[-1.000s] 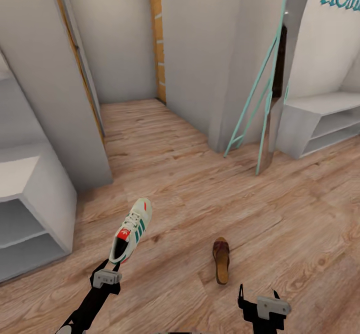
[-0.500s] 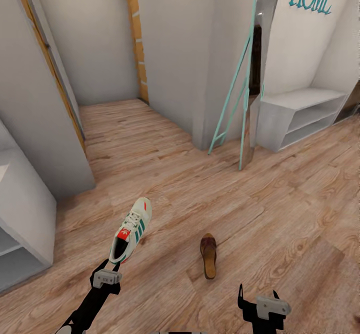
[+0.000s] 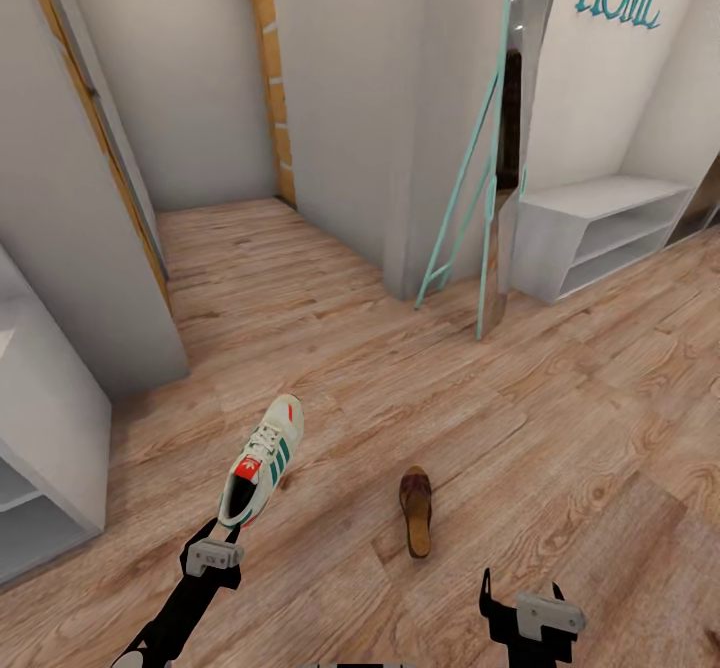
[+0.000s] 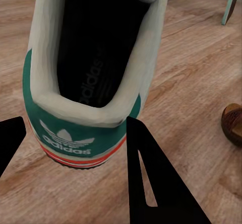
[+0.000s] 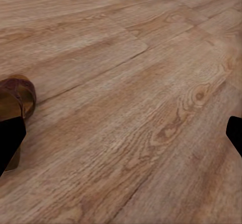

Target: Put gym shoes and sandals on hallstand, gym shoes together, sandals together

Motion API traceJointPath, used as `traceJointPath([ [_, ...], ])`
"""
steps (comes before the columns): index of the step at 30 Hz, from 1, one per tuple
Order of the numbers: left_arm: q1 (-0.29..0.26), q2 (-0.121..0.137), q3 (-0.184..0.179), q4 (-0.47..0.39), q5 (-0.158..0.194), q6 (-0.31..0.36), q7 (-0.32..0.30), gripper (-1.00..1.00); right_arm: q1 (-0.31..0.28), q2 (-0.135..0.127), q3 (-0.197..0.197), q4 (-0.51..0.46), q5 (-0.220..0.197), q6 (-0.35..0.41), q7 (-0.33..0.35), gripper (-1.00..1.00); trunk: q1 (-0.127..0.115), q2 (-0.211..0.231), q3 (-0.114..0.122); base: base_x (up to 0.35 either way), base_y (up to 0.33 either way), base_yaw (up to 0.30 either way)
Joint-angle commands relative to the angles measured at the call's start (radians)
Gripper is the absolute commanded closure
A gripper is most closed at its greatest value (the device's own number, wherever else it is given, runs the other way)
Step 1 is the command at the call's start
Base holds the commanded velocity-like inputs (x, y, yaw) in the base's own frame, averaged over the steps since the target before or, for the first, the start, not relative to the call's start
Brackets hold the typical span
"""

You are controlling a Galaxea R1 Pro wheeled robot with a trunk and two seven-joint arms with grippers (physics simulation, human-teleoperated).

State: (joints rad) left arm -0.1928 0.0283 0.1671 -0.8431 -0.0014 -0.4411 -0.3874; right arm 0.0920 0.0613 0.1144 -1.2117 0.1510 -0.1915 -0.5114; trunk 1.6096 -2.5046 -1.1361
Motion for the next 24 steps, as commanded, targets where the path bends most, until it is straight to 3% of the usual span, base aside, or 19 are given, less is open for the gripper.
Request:
traceJointPath([
  [1, -0.001, -0.001, 0.003, 0.001, 0.0, -0.002, -0.007, 1.0, 0.0, 0.0, 0.001, 0.0, 0.007, 0.001, -0.007, -1.0, 0.0, 0.0, -0.001, 0.0, 0.0, -0.056],
  [9, -0.001, 0.0, 0.003, 0.001, 0.0, -0.002, -0.007, 1.0, 0.0, 0.0, 0.001, 0.001, 0.007, 0.001, -0.009, -1.0, 0.0, 0.0, -0.001, 0.0, 0.0, -0.166],
  [24, -0.001, 0.0, 0.004, 0.001, 0.0, -0.002, -0.007, 1.0, -0.001, 0.0, 0.001, 0.001, 0.007, 0.001, -0.01, -1.0, 0.0, 0.0, -0.001, 0.0, 0.0, -0.267],
])
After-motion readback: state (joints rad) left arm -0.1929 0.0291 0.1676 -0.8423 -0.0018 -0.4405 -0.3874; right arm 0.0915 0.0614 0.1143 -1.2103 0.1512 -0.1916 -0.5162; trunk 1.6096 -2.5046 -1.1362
